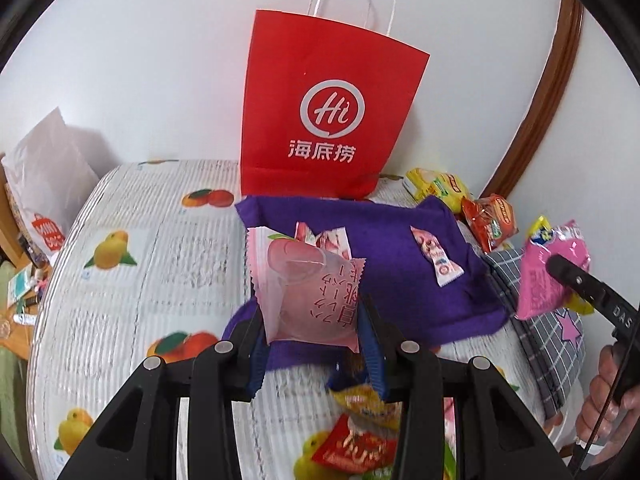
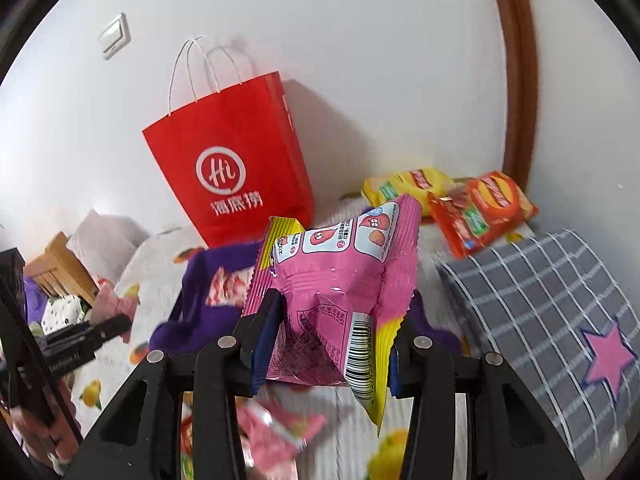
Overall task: Organize snacks
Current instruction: 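Lower the pink bag onto the towel and open the right tool while the left tool carries its packet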
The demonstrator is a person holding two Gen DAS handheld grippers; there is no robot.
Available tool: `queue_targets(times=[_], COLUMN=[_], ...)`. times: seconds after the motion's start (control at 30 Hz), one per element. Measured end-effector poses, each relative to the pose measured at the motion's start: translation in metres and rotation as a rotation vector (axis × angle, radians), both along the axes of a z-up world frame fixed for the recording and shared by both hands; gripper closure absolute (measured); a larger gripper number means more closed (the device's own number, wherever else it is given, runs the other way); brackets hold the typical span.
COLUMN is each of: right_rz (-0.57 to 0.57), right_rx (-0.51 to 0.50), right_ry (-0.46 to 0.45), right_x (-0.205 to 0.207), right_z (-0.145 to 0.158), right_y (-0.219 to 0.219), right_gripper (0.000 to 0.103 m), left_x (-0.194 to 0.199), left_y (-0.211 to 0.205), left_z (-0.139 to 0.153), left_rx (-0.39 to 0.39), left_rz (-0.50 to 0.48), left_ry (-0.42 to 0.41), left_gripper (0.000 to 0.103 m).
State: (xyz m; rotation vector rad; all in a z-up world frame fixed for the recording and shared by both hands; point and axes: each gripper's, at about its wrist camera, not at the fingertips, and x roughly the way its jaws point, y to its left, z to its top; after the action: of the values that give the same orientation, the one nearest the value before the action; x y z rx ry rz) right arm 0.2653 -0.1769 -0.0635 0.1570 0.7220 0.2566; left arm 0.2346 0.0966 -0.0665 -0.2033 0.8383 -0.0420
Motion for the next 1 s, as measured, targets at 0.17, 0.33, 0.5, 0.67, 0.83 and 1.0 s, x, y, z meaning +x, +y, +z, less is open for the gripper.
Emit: queue_targets(times=[0.17, 0.33, 0.5, 0.67, 0.83, 1.0], right_rz=[0.028, 0.075, 0.103, 0.106, 0.116, 0.116], right_rx=[0.041, 0.050, 0.074, 0.055, 0.022, -0.042], right_ry=[-0.002, -0.011, 0.007, 0.067, 0.109, 0.141], right_x=[0.035, 0.054, 0.060, 0.068, 0.067, 0.073], right_z=[-0.017, -0.039, -0.064, -0.086, -0.100, -0.114], right_y=[0.009, 0.014, 0.012, 0.009, 0.011, 0.021], right_gripper=[0.059, 0.059, 0.059, 0.058, 0.058, 0.058], left_x=[0.023, 0.042, 0.059, 0.069, 0.073, 0.074], left_y=[-0.009, -0.014, -0.018, -0.025, -0.027, -0.030], left_z=[-0.002, -0.013, -0.028, -0.044, -0.062, -0.072], left_rx=[0.035, 0.037, 0.055, 0.080, 0.035, 0.030], left_rz=[-0.011, -0.015, 0.006, 0.009, 0.018, 0.019], left_ry=[-0.007, -0.009, 0.014, 0.028, 0.045, 0.071], left_gripper=[0.065, 0.065, 0.065, 0.065, 0.065, 0.065])
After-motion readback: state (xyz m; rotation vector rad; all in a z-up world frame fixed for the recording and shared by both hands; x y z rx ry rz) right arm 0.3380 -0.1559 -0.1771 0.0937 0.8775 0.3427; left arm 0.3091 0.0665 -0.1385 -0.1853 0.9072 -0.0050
